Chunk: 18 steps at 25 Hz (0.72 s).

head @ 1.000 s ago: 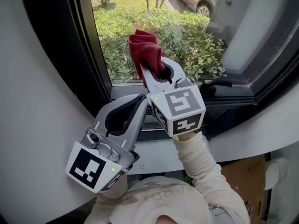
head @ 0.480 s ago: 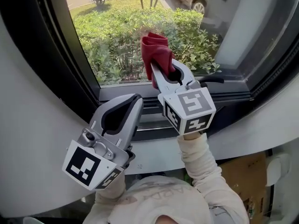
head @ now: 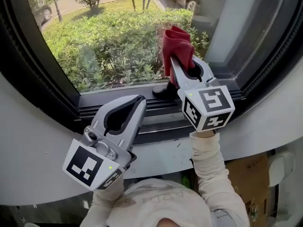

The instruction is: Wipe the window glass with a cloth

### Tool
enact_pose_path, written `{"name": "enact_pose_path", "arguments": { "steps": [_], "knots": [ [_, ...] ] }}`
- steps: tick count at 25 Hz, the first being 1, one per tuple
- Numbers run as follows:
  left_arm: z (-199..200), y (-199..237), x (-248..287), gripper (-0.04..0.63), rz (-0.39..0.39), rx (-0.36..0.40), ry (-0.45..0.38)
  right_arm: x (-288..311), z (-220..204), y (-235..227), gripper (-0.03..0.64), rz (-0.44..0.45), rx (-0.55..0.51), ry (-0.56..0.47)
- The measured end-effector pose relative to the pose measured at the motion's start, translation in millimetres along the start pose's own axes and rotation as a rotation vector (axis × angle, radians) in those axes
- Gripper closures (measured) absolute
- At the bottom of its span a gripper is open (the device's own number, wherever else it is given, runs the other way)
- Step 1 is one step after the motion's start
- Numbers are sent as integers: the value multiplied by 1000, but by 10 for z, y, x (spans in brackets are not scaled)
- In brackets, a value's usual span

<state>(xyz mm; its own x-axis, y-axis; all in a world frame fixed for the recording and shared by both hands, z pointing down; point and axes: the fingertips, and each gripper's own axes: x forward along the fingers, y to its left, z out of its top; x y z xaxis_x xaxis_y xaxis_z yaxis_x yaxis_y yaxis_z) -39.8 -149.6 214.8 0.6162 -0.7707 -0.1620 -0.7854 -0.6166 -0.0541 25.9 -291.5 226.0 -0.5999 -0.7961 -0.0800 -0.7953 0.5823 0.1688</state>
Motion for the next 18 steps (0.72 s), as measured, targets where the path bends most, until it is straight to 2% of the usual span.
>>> {"name": "enact_pose_path", "arguments": {
  "steps": [11,18],
  "knots": [
    [-122,-372,536,593,-19,24,57,-463,-169,-1055,546,-64,-4,-22],
    [-166,-462,649,594,-17,36,64,-692,-331,-1646,541,-150,9,-6]
  ]
}}
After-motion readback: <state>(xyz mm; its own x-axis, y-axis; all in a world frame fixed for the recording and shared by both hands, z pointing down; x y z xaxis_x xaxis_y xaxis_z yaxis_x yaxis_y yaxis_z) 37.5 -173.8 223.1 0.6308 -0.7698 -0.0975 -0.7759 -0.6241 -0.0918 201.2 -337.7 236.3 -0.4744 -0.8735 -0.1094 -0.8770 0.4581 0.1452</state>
